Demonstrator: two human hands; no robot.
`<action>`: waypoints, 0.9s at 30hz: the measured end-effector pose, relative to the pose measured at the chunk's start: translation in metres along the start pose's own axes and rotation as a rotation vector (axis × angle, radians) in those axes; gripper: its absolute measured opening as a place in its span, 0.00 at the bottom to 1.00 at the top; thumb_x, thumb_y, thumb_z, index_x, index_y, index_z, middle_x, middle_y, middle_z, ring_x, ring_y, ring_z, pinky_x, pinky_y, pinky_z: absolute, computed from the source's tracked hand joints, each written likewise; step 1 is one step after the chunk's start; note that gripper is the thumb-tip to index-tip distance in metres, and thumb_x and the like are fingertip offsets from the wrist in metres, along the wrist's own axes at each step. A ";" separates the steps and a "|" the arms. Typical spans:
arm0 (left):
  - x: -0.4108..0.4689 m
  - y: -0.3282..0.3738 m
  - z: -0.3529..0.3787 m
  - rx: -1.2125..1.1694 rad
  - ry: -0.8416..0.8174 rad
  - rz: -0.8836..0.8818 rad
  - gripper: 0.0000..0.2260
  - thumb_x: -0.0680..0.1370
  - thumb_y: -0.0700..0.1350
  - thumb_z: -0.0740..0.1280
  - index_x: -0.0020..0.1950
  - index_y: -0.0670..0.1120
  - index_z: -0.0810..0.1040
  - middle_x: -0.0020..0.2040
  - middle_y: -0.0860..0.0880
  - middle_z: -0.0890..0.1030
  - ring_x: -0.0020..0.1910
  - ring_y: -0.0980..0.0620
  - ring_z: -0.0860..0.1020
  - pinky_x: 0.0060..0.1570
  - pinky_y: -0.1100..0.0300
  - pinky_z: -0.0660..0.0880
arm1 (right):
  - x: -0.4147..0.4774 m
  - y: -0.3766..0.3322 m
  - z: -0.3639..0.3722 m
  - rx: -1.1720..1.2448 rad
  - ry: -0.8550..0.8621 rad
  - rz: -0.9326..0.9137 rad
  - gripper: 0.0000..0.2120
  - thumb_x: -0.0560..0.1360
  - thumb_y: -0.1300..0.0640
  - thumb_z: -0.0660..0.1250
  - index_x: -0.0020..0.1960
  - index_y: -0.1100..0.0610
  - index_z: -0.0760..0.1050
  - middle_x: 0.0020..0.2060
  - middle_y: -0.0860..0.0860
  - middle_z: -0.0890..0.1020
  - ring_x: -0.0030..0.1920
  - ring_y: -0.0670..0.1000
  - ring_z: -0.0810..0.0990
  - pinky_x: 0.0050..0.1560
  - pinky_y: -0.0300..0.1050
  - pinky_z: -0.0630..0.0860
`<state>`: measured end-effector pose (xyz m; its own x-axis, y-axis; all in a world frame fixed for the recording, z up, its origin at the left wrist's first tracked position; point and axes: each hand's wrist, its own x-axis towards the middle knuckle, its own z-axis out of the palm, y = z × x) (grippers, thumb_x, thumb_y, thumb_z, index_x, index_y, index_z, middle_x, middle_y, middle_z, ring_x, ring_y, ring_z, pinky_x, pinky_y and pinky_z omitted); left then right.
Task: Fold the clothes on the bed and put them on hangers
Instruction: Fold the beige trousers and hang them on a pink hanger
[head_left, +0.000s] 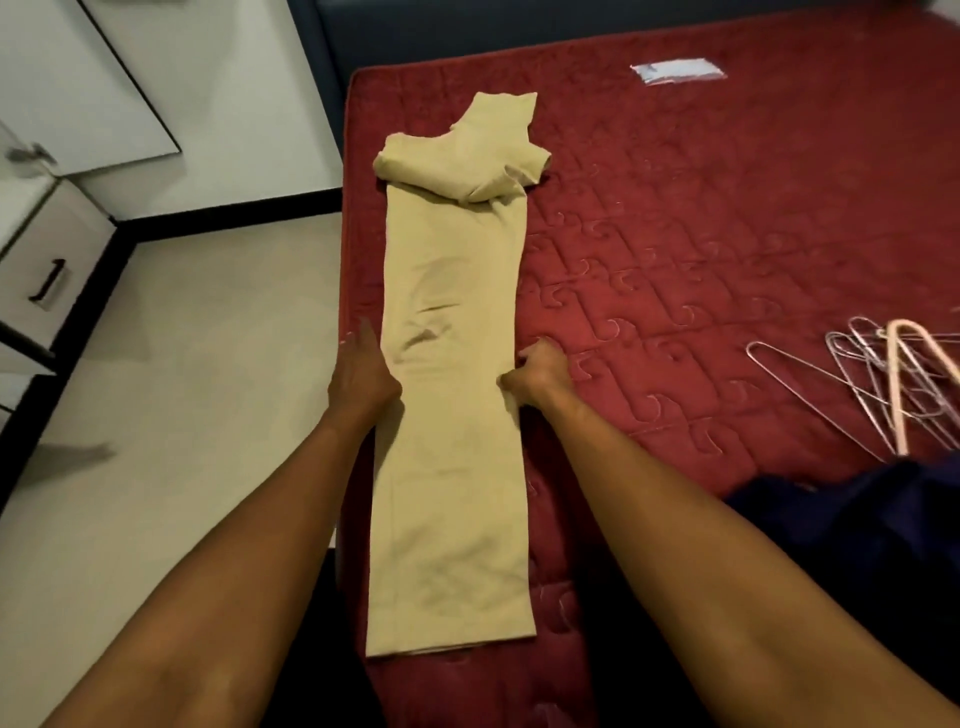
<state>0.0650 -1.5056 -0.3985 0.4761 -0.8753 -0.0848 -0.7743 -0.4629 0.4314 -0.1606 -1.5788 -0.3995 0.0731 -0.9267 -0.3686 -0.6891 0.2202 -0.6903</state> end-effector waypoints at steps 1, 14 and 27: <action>-0.009 0.009 -0.002 0.068 -0.001 0.030 0.36 0.73 0.37 0.69 0.78 0.46 0.58 0.73 0.37 0.67 0.72 0.34 0.66 0.68 0.38 0.70 | -0.006 0.000 -0.004 -0.035 0.005 -0.007 0.17 0.68 0.63 0.77 0.53 0.59 0.74 0.49 0.53 0.78 0.47 0.53 0.81 0.41 0.42 0.78; -0.080 0.177 0.077 0.076 -0.450 0.660 0.16 0.76 0.47 0.66 0.64 0.47 0.76 0.54 0.42 0.83 0.53 0.38 0.80 0.46 0.55 0.72 | -0.025 0.069 -0.150 -0.426 0.153 -0.085 0.14 0.75 0.57 0.66 0.56 0.63 0.81 0.54 0.64 0.84 0.57 0.63 0.83 0.55 0.51 0.79; -0.066 0.262 0.141 0.238 -0.601 0.672 0.36 0.80 0.53 0.65 0.83 0.58 0.49 0.84 0.51 0.46 0.81 0.35 0.41 0.71 0.23 0.49 | 0.013 0.201 -0.297 -0.553 0.712 0.425 0.18 0.78 0.56 0.68 0.66 0.61 0.76 0.62 0.60 0.80 0.63 0.61 0.79 0.58 0.56 0.78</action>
<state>-0.2279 -1.5892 -0.4065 -0.3474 -0.8646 -0.3631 -0.9056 0.2089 0.3690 -0.5124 -1.6372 -0.3577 -0.5825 -0.8101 0.0664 -0.8098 0.5713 -0.1336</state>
